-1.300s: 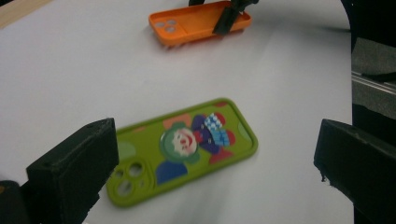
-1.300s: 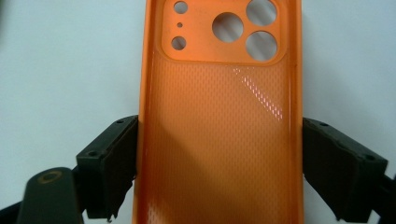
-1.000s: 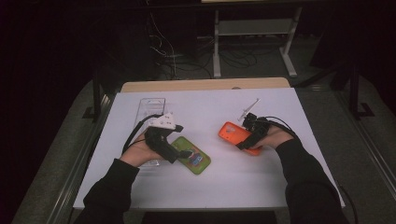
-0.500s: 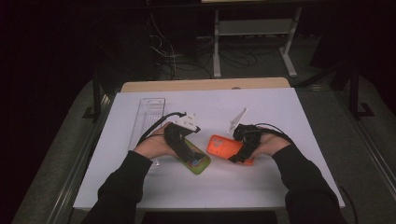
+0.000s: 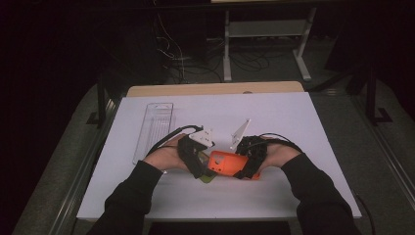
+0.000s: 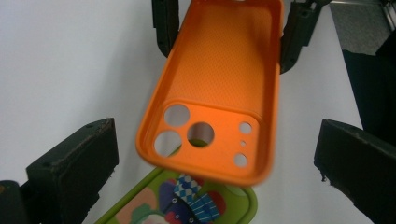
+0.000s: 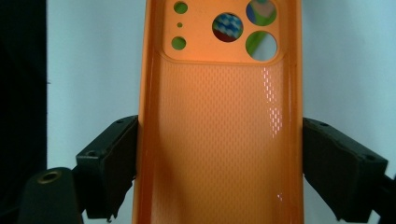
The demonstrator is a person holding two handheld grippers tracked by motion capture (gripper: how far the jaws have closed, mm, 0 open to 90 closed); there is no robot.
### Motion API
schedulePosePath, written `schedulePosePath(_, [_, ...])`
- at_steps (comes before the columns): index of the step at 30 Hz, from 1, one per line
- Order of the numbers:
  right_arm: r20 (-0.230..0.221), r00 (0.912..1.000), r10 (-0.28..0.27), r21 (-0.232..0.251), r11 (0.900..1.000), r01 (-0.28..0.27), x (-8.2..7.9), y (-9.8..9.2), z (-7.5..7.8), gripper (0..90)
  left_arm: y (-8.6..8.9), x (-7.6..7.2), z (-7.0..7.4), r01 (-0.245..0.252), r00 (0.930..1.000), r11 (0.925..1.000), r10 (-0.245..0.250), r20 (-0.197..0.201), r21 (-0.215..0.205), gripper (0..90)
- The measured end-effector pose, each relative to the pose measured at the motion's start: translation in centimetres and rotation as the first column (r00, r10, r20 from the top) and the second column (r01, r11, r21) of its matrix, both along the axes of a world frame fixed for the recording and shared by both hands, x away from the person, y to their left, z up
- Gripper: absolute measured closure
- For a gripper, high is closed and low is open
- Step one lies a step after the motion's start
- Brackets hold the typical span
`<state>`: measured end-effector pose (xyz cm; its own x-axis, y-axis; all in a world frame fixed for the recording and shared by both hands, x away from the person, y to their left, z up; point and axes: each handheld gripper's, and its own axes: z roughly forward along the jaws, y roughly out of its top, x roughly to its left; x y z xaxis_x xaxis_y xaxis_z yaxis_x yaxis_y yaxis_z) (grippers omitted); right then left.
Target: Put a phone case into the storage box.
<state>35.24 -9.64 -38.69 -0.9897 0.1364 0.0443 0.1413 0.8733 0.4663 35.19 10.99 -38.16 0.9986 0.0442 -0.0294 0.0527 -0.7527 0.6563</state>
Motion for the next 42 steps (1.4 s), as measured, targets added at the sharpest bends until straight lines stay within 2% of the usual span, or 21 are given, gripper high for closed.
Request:
schedulePosePath(1, [0.002, 0.9999, 0.011, 0.006, 1.000, -0.011, -0.2, 0.3, 0.2, 14.9, -0.3, -0.1, -0.3, 0.018, 0.9998, 0.9998, -0.017, -0.010, 0.008, 0.0])
schedulePosePath(4, [0.009, 0.9995, 0.032, 0.006, 0.999, -0.032, -0.4, 0.6, 0.3, 14.9, -0.6, -0.3, -0.6, 0.018, 0.9995, 0.9998, -0.017, -0.027, 0.012, 0.0])
schedulePosePath(6, [0.009, 0.9993, 0.037, 0.004, 0.999, -0.037, -0.5, 0.7, 0.3, 14.9, -0.9, -0.3, -0.9, 0.036, 0.9992, 0.9989, -0.035, -0.020, 0.030, 0.0])
schedulePosePath(8, [0.009, 0.9989, 0.047, 0.007, 0.999, -0.047, -0.7, 0.9, 0.4, 14.9, -1.2, -0.5, -1.3, 0.033, 0.9990, 0.9989, -0.032, -0.031, 0.032, 0.0])
schedulePosePath(12, [0.020, 0.9978, 0.063, 0.010, 0.998, -0.063, -0.9, 1.3, 0.6, 14.9, -1.5, -0.5, -1.6, 0.056, 0.9980, 0.9965, -0.055, -0.031, 0.062, 0.0])
schedulePosePath(15, [0.019, 0.9970, 0.075, 0.009, 0.997, -0.076, -1.1, 1.6, 0.6, 14.9, -1.6, -0.6, -1.9, 0.053, 0.9972, 0.9974, -0.050, -0.055, 0.048, 0.0])
schedulePosePath(17, [0.017, 0.9968, 0.078, 0.012, 0.997, -0.078, -1.1, 1.7, 0.7, 14.9, -1.5, -0.5, -1.9, 0.056, 0.9972, 0.9975, -0.054, -0.052, 0.043, 4.3])
schedulePosePath(21, [0.017, 0.9968, 0.078, 0.015, 0.997, -0.078, -1.1, 1.6, 0.7, 14.9, -1.4, -0.5, -1.9, 0.051, 0.9968, 0.9981, -0.049, -0.063, 0.035, 7.1])
schedulePosePath(24, [0.011, 0.9972, 0.074, 0.021, 0.997, -0.074, -1.1, 1.6, 0.8, 14.9, -1.3, -0.5, -1.9, 0.057, 0.9964, 0.9979, -0.055, -0.064, 0.030, 9.7])
schedulePosePath(25, [0.017, 0.9965, 0.081, 0.017, 0.997, -0.082, -1.1, 1.6, 0.7, 14.9, -1.3, -0.4, -1.9, 0.074, 0.9963, 0.9964, -0.072, -0.047, 0.040, 12.5])
schedulePosePath(32, [0.016, 0.9960, 0.088, 0.016, 0.996, -0.089, -1.0, 1.6, 0.7, 14.9, -1.4, -0.4, -2.0, 0.078, 0.9957, 0.9959, -0.075, -0.053, 0.046, 14.6])
schedulePosePath(33, [0.021, 0.9958, 0.089, 0.014, 0.996, -0.089, -1.0, 1.5, 0.7, 14.9, -1.4, -0.5, -2.0, 0.077, 0.9964, 0.9959, -0.075, -0.041, 0.048, 14.9])
schedulePosePath(35, [0.022, 0.9955, 0.092, 0.015, 0.996, -0.093, -1.0, 1.5, 0.7, 14.9, -1.5, -0.6, -2.0, 0.073, 0.9963, 0.9960, -0.071, -0.048, 0.050, 15.6])
schedulePosePath(40, [0.028, 0.9950, 0.096, 0.027, 0.995, -0.097, -1.1, 1.3, 0.5, 14.6, -1.6, -0.7, -1.9, 0.077, 0.9969, 0.9948, -0.076, -0.023, 0.067, 16.0])
schedulePosePath(41, [0.021, 0.9968, 0.077, 0.045, 0.996, -0.078, -1.1, 1.2, 0.4, 8.5, -1.5, -0.7, -1.9, 0.068, 0.9975, 0.9949, -0.067, -0.021, 0.075, 16.1])
schedulePosePath(42, [0.021, 0.9968, 0.077, 0.045, 0.996, -0.078, -1.1, 1.2, 0.4, 8.5, -1.4, -0.7, -1.9, 0.055, 0.9981, 0.9963, -0.053, -0.031, 0.066, 16.1])
